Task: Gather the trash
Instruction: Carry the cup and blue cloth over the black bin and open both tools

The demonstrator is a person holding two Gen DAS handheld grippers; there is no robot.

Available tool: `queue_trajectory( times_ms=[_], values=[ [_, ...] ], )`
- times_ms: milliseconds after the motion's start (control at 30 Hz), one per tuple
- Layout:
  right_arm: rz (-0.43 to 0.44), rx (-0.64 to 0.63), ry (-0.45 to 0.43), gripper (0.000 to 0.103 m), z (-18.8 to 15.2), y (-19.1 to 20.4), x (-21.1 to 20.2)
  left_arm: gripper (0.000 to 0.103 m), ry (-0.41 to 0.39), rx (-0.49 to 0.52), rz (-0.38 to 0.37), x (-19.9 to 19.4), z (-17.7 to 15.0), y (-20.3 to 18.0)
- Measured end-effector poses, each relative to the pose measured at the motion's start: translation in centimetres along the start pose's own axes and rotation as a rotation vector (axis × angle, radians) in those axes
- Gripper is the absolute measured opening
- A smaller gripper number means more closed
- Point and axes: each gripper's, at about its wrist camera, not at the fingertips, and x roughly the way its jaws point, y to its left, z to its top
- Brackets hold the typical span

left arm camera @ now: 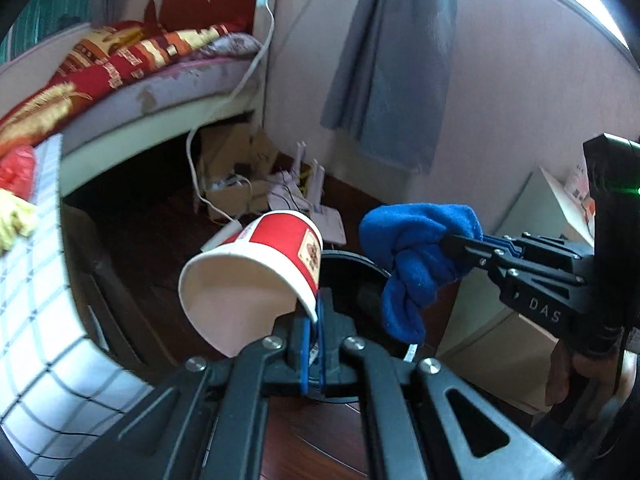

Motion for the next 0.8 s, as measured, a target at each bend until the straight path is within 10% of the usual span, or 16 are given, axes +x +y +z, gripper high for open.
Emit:
queue_trajectory(
  times_ms=[567, 600, 633, 667, 700, 800],
  values=[
    [0.015, 0.003, 0.204, 0.019, -3.7, -2.7, 8.6, 0.006, 0.192, -0.020, -0.076, 9.0, -2.1, -1.0],
    [-0.057, -0.019, 0.242, 0.031, -4.2, -2.9, 9.8, 0.018, 0.190, -0.017, -0.054, 9.2, -2.3, -1.0],
    [-0.124, -0.025, 0.274, 0.071, -4.5, -3.2, 10.6, 0.032, 0.188, -0.019, -0.035, 9.2, -2.3, -0.9],
    [-0.162, -0.019, 0.291, 0.095, -4.9, -3.7, 11.1, 0.074, 0.188, -0.023, -0.010, 9.3, -2.4, -0.8],
    [-0.182, 0.003, 0.294, 0.097, -5.2, -4.4, 11.3, 0.102, 0.181, -0.027, 0.025, 9.2, -2.6, -0.6],
    [-0.221, 0.051, 0.305, 0.099, -5.4, -5.8, 11.5, 0.102, 0.157, -0.040, 0.061, 9.0, -2.7, 0.0]
  ],
)
